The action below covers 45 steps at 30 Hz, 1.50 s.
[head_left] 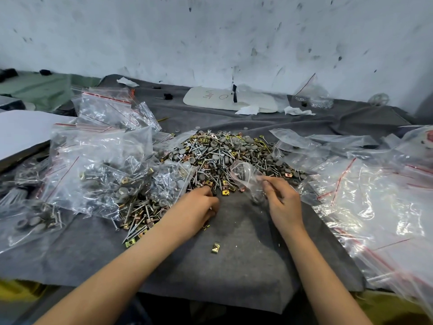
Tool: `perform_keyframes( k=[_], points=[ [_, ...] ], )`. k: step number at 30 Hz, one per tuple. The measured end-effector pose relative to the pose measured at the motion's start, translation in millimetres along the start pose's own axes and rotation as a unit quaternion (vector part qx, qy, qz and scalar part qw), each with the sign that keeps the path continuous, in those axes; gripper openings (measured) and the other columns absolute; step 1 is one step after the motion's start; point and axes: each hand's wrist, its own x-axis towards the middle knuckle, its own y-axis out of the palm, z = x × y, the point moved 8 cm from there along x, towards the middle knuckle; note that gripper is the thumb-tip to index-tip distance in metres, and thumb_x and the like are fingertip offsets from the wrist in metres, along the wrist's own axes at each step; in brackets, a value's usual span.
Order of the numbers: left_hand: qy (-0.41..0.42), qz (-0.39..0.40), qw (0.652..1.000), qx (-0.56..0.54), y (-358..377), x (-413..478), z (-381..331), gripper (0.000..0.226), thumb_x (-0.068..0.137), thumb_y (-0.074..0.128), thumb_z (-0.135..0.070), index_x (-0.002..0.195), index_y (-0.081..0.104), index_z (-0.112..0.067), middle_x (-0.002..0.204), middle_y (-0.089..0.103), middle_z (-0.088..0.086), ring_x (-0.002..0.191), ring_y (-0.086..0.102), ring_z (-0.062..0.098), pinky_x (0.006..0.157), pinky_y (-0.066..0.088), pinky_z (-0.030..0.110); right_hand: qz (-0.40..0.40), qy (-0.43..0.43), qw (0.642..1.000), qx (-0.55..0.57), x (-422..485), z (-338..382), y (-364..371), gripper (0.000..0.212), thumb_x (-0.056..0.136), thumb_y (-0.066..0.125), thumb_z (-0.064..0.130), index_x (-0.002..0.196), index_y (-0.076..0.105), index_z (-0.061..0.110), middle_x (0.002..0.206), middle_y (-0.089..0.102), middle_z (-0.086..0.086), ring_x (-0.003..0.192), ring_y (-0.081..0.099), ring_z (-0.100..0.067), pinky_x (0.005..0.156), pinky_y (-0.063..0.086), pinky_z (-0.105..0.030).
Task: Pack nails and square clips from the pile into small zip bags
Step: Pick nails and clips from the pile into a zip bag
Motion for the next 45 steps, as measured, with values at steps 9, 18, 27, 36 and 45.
perform_keyframes(
  k=[9,18,27,36,45],
  points=[
    [0.046,0.077,0.994,0.056,-6,2,-5,0.036,0.088,0.052,-0.002,0.12,0.064,-0.016,0.116,0.055,0.005,0.105,0.056,0.021,0.09,0.042,0.031,0.002,0.001,1.0,-0.01,0,-2,0,0.02,0.093,0.058,0.008,0.106,0.071,0.016,0.098,0.068,0.001,0.089,0.058,0.002,0.077,0.042,-0.007],
    [0.024,-0.051,0.996,-0.069,-28,1,5,0.029,0.08,0.059,0.005,0.099,0.072,-0.012,0.098,0.064,0.002,0.079,0.058,0.011,0.074,0.047,0.021,-0.002,0.008,1.0,-0.006,1,-4,-1,0.019,0.093,0.059,0.008,0.104,0.072,0.016,0.096,0.069,0.004,0.089,0.059,0.006,0.077,0.04,-0.006],
    [-0.126,-0.214,0.843,-0.476,-50,25,8,0.037,0.082,0.056,0.012,0.092,0.065,-0.022,0.088,0.064,0.005,0.067,0.062,0.006,0.068,0.058,0.029,0.022,-0.025,0.999,-0.029,-1,0,4,0.018,0.091,0.06,0.007,0.102,0.073,0.015,0.095,0.069,0.003,0.089,0.062,-0.007,0.078,0.045,-0.012],
    [-0.1,-0.158,0.966,-0.181,-28,2,-3,0.016,0.084,0.065,-0.01,0.08,0.054,-0.02,0.079,0.057,-0.01,0.069,0.048,-0.001,0.069,0.041,0.014,0.004,-0.018,1.0,-0.023,1,-3,1,0.017,0.091,0.06,0.007,0.101,0.072,0.014,0.093,0.068,0.004,0.087,0.061,-0.006,0.076,0.041,-0.006],
    [-0.008,0.021,0.998,-0.058,23,-2,-51,0.022,0.092,0.059,-0.028,0.11,0.061,-0.016,0.112,0.051,0.003,0.107,0.051,0.022,0.093,0.039,0.033,0.004,-0.014,1.0,-0.014,-1,-4,0,0.017,0.092,0.06,0.008,0.101,0.072,0.012,0.094,0.069,0.004,0.089,0.061,-0.005,0.078,0.041,-0.006]
  ],
)
